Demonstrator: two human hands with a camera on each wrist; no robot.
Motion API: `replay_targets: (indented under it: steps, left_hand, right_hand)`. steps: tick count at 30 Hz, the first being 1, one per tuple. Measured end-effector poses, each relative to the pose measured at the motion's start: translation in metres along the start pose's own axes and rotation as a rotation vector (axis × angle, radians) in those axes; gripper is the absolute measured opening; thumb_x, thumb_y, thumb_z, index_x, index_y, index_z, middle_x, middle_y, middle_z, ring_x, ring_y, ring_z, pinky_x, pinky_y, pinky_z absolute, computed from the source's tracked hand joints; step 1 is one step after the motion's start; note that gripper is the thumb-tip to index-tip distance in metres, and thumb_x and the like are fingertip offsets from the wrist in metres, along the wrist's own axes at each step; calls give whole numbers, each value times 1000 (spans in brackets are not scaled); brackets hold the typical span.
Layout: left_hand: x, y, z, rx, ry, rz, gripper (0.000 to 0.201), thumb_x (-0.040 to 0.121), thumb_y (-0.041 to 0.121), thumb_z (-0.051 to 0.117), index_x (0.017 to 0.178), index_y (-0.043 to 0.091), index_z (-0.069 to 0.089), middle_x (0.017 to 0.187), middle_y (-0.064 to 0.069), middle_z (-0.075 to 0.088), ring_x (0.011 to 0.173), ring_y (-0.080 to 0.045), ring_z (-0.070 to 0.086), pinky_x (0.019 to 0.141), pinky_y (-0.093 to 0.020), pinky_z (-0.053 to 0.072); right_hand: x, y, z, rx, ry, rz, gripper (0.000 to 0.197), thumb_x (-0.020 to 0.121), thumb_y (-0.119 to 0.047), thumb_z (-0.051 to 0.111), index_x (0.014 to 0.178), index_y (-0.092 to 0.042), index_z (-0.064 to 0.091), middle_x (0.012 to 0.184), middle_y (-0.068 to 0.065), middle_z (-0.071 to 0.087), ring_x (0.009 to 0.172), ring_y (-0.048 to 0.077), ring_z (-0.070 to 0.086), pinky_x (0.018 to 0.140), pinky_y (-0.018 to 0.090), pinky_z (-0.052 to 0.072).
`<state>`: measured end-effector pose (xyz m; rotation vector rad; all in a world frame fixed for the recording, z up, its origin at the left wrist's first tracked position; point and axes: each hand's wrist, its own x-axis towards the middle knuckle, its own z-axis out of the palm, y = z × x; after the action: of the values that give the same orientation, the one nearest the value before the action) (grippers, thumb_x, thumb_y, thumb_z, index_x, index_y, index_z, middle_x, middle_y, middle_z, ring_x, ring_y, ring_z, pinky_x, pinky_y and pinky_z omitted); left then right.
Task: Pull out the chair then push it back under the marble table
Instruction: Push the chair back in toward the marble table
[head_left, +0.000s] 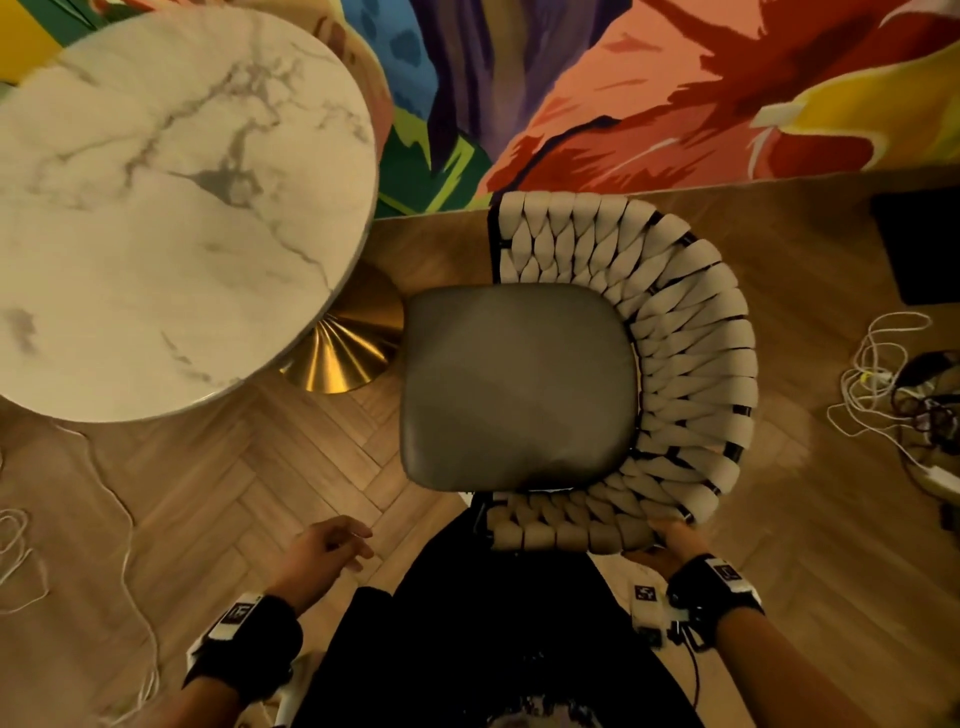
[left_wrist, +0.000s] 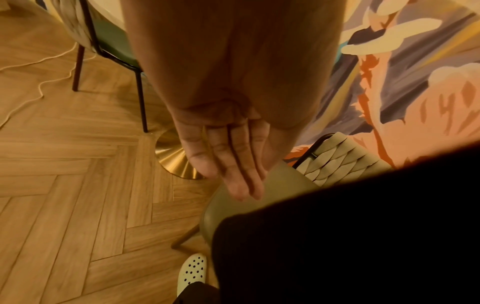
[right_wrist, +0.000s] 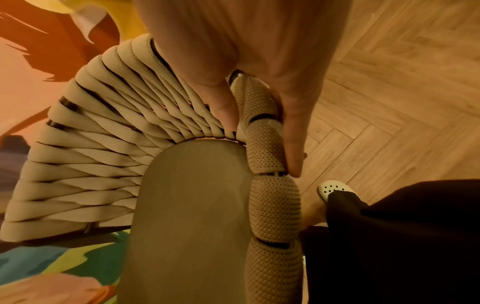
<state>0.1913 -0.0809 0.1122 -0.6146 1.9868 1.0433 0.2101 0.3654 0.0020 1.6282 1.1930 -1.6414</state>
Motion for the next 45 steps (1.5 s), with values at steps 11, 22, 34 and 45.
replay_targets:
  steps: [11,22,34,45]
  left_hand:
    - [44,-15,-88,-53,-39,-127,21,92,-1,49,87,9,67,69,-1,73,56,-17,64,54,-25,39]
    - [76,-1,-138,-120,65,-156,20,92,4,52,85,11,69,65,-1,76,60,-23,66,55,-27,39]
    - [112,102,-127,-114,90,-162,18,93,5,51,90,11,69,72,-1,76,66,-23,67,57,-27,43]
    - [211,233,-68,-523,88,-322,27,91,0,50,118,4,52,78,-12,66,60,-22,64,56,-27,49]
  right_hand:
    - [28,-100,81,-158,116,-99,46,93,-4,43,139,-6,37,139,22,46,87,32,58,49,37,58]
    - [31,-184,164,-238,21,-174,39,93,-1,44,132,-3,44,135,18,51,106,31,55,71,38,55]
    - [5,-301,195,-798,-206,-226,17,93,-10,50,106,-3,60,84,12,65,55,15,67,47,24,52]
    - [16,-508,176,-715,74,-387,40,96,-10,39,135,-13,45,118,23,59,94,35,59,62,38,52]
